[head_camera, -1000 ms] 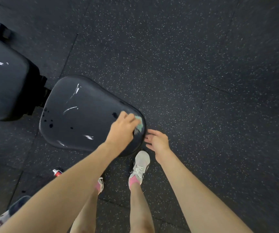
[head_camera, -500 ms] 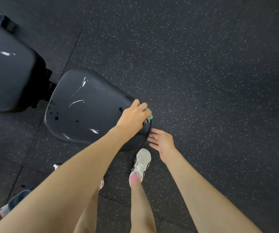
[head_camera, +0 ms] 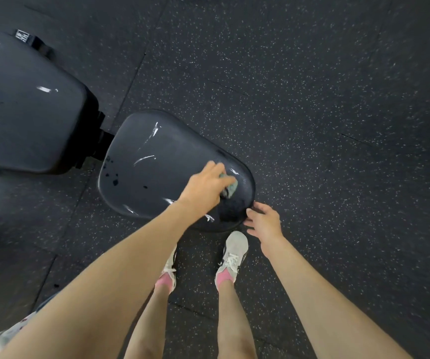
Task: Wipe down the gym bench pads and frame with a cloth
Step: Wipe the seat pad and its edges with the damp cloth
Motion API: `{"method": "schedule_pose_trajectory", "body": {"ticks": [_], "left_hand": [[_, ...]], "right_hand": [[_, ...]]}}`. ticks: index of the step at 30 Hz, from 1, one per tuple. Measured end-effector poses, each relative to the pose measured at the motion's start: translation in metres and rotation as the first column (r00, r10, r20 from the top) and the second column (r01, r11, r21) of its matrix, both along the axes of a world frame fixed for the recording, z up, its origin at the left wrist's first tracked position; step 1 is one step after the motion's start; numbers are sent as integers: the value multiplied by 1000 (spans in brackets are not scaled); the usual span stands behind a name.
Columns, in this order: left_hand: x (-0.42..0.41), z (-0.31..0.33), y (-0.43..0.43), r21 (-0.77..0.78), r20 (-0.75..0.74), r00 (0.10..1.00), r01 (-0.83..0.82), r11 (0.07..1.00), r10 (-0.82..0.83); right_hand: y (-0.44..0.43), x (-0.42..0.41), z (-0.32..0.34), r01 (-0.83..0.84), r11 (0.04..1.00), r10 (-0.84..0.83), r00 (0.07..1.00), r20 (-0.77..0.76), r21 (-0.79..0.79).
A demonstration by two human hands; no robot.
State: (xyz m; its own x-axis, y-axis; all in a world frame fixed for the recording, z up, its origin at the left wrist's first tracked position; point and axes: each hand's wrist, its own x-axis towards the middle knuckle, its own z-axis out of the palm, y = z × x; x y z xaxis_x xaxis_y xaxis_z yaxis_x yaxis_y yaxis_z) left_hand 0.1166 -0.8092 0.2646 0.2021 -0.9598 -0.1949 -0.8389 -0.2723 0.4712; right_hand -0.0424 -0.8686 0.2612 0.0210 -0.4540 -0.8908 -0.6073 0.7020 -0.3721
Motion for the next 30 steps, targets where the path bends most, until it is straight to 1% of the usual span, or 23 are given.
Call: {"method": "schedule_pose_trajectory", "body": {"ticks": [2, 4, 5, 6, 7, 8, 10, 11, 13, 14, 15, 16, 17, 19, 21, 22, 23, 24, 27, 28, 30], "left_hand": [[9, -7, -4, -86, 49, 980, -187, 979, 192], [6, -7, -5, -136, 96, 927, -348, 928, 362], [1, -6, -4, -144, 109, 902, -402, 904, 419], [-8, -4, -2, -144, 111, 895, -415, 898, 432], [-17, -4, 4, -149, 107, 912, -379, 913, 396], [-28, -5, 13, -151, 98, 942, -306, 940, 322], [-45, -6, 36, -137, 77, 991, -97, 986, 108], [-50, -5, 47, -129, 75, 997, 13, 992, -3], [-46, 0, 58, -106, 109, 970, 228, 968, -216], [-38, 1, 57, -96, 135, 950, 296, 950, -282], [-29, 2, 54, -94, 155, 941, 316, 944, -300], [-21, 0, 49, -99, 161, 950, 285, 953, -268], [-15, -2, 46, -99, 148, 970, 210, 973, -195], [-17, -6, 42, -85, 79, 996, -27, 996, 34], [-40, -5, 42, -65, 8, 959, -282, 957, 283], [-55, -4, 42, -54, -13, 931, -365, 930, 365], [-69, -1, 41, -41, -25, 919, -394, 918, 393], [-83, 1, 41, -24, -25, 929, -370, 929, 369], [-112, 2, 43, 37, -13, 981, -192, 981, 192], [-116, 1, 45, 40, -25, 984, -173, 984, 174], [-116, -2, 51, 16, -36, 977, -208, 978, 209]], "right_hand": [[5, 2, 0, -29, 1000, 29, 999, -23, -5], [9, 2, 0, -23, 1000, 23, 999, -24, 1], [10, 2, 1, 2, 1000, -1, 1000, -18, 9], [11, 1, 2, 37, 999, -37, 999, -9, 22], [11, 1, 3, 78, 996, -78, 997, -1, 41], [10, 0, 4, 121, 991, -122, 993, 7, 62], [9, -1, 6, 186, 978, -188, 982, 13, 92], [10, -1, 8, 206, 974, -209, 978, 15, 98], [12, -1, 9, 215, 971, -218, 976, 18, 103], [13, -1, 9, 212, 972, -215, 976, 19, 104], [13, 0, 10, 204, 974, -207, 978, 20, 104], [14, 0, 10, 196, 975, -199, 980, 22, 103], [14, 0, 11, 188, 977, -191, 981, 21, 101], [14, 0, 11, 184, 978, -187, 982, 16, 101], [16, 1, 9, 193, 978, -195, 981, 11, 85], [17, 1, 8, 204, 976, -205, 979, 8, 70], [17, 2, 8, 222, 973, -223, 975, 6, 58], [17, 2, 8, 247, 968, -247, 969, 6, 43], [17, 2, 12, 296, 955, -296, 955, -14, 7], [17, 1, 13, 290, 957, -290, 957, -29, 5], [17, -1, 14, 255, 967, -255, 966, -48, -6]]}}
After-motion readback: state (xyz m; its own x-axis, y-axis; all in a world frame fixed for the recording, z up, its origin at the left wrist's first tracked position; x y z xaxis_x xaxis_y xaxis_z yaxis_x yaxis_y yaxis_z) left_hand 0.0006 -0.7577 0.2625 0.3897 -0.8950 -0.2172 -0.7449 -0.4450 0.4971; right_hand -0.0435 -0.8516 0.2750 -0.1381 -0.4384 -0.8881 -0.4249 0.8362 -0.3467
